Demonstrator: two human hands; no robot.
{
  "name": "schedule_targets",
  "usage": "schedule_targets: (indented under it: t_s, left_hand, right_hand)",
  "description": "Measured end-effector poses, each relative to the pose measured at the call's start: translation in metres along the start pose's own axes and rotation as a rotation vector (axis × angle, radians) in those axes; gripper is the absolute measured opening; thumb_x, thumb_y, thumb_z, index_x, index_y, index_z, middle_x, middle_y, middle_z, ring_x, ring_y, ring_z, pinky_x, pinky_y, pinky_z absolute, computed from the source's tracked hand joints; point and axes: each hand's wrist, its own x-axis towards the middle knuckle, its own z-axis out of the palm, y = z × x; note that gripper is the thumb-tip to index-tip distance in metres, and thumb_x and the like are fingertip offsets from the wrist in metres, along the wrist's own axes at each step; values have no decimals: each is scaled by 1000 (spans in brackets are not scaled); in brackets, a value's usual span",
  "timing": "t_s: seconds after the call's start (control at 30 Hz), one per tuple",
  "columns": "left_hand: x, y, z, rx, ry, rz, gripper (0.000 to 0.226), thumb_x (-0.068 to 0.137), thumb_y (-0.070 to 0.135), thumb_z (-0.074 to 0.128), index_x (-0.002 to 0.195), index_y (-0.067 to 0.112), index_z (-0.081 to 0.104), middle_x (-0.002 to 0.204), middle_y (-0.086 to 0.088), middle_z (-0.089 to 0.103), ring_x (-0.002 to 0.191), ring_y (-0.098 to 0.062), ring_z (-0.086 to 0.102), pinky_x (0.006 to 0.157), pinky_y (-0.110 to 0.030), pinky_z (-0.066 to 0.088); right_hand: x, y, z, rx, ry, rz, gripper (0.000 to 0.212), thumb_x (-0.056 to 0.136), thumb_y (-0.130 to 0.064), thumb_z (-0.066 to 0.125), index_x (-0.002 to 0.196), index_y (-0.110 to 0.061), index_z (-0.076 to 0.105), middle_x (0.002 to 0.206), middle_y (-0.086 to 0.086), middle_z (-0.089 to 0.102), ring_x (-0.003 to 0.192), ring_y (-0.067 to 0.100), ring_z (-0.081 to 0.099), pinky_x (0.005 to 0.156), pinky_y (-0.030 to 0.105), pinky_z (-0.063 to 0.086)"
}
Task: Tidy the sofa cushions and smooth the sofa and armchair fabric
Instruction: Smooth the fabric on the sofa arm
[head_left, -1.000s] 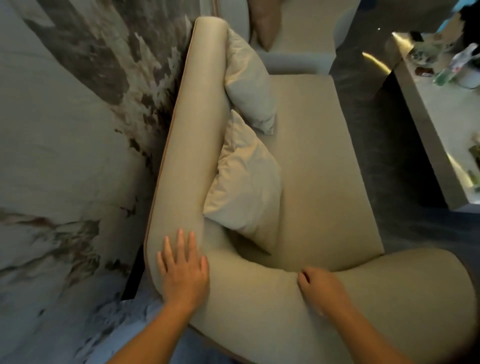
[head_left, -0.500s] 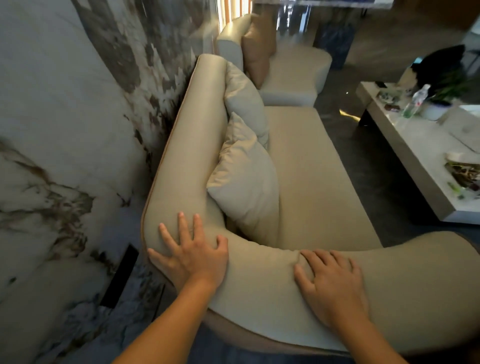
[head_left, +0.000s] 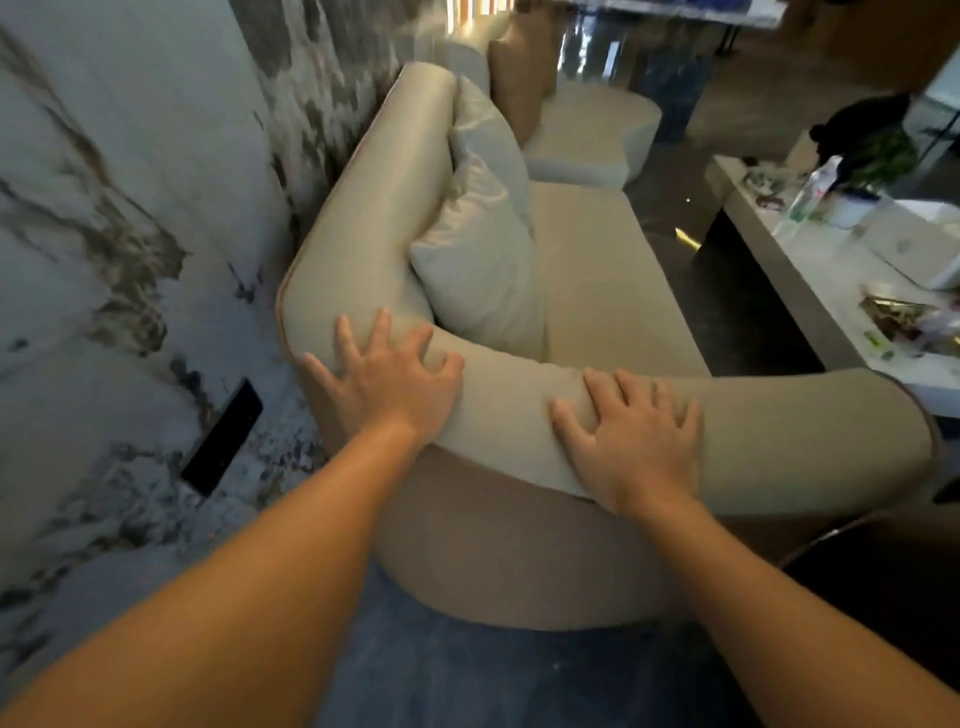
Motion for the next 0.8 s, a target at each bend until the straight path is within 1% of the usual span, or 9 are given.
schedule_targets:
  t_s: [0.07,0.1,0.2,0.3,0.63,0.8]
  left_hand:
    - [8,6,6,-48,71,-11,60,74,72,33,122,48,60,156,11,39,150,-31,8,112,-72,-4]
    - [13,8,6,-49,75,-4,60,74,73,32,119,47,61,154,12,40,149,-32,8,111,-73,-4]
    - [20,11,3,-21,12,5,62,75,76,29,122,49,59,156,14,37,150,-32,4,111,-74,-5]
    - [39,15,5,-16,11,26,64,75,79,28,124,51,57,157,14,36,150,-32,2,111,-75,-5]
    - [126,34,22,-44,7,54,66,73,79,28,125,52,57,156,16,35,150,-32,2,110,-75,-5]
    - [179,42,37,-48,36,71,60,76,73,30,122,49,61,154,15,40,149,-33,5,110,-75,-5]
  right_hand:
    - [4,0,2,32,78,-36,75,79,-79,19,137,-40,47,147,-4,50,141,34,35,114,66,18]
    - [9,-2,1,57,78,-36,73,79,-78,20,135,-40,49,145,-4,52,140,33,37,114,66,18]
    - [19,-8,-3,55,50,-40,72,80,-76,22,135,-38,49,146,-6,50,142,31,35,115,65,16]
    - [36,-11,-5,82,73,-27,73,80,-75,20,136,-38,50,147,-7,50,142,30,34,116,64,15]
    - [122,-27,7,95,155,-54,74,80,-77,14,129,-40,54,137,-6,58,129,29,45,110,66,19]
    - [174,-39,10,65,92,-55,78,78,-78,9,137,-43,48,145,-9,52,135,31,40,110,66,16]
